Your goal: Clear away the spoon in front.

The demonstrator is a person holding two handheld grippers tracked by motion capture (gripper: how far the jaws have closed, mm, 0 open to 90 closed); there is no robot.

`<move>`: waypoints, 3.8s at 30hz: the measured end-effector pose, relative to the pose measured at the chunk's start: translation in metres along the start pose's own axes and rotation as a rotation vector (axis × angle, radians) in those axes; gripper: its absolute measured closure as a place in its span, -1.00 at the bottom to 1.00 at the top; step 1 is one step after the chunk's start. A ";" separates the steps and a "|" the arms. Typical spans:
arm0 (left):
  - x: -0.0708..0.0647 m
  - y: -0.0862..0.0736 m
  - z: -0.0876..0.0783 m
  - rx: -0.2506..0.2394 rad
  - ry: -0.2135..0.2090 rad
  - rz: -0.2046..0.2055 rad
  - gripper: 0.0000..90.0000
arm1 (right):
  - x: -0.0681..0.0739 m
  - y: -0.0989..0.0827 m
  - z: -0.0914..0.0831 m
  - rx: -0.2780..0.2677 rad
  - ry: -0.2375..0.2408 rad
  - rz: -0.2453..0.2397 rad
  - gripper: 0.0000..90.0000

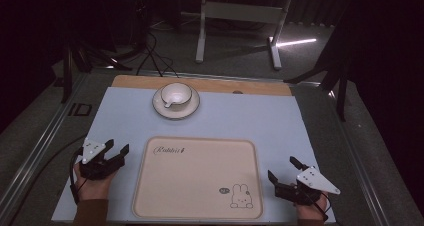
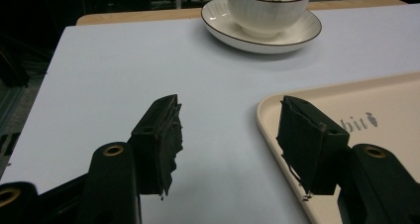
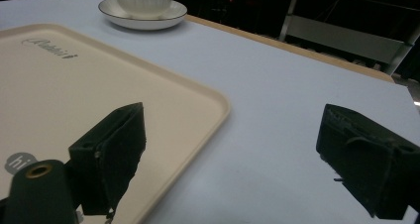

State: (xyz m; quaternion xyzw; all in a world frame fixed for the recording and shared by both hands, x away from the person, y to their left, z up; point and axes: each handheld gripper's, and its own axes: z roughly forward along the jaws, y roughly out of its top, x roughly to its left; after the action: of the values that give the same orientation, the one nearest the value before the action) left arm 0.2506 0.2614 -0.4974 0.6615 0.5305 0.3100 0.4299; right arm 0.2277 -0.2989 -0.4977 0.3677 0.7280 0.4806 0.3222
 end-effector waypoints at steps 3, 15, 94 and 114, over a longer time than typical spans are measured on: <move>-0.002 0.006 0.000 0.002 -0.007 0.017 -0.08 | 0.001 0.000 -0.001 -0.011 0.005 0.005 -0.74; -0.010 0.033 0.007 0.004 -0.023 0.050 -0.14 | 0.001 0.000 -0.002 -0.022 0.008 0.015 -0.74; -0.031 0.127 0.090 -0.005 -0.056 0.135 -0.22 | -0.002 0.001 -0.006 -0.044 -0.009 0.015 -0.74; -0.032 0.131 0.117 0.003 -0.033 0.120 -0.22 | -0.003 0.001 -0.007 -0.049 -0.010 0.016 -0.74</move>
State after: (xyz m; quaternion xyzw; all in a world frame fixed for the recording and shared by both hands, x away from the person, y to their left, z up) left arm 0.4012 0.1937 -0.4296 0.6978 0.4832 0.3234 0.4183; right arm 0.2236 -0.3041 -0.4947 0.3679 0.7114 0.4991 0.3308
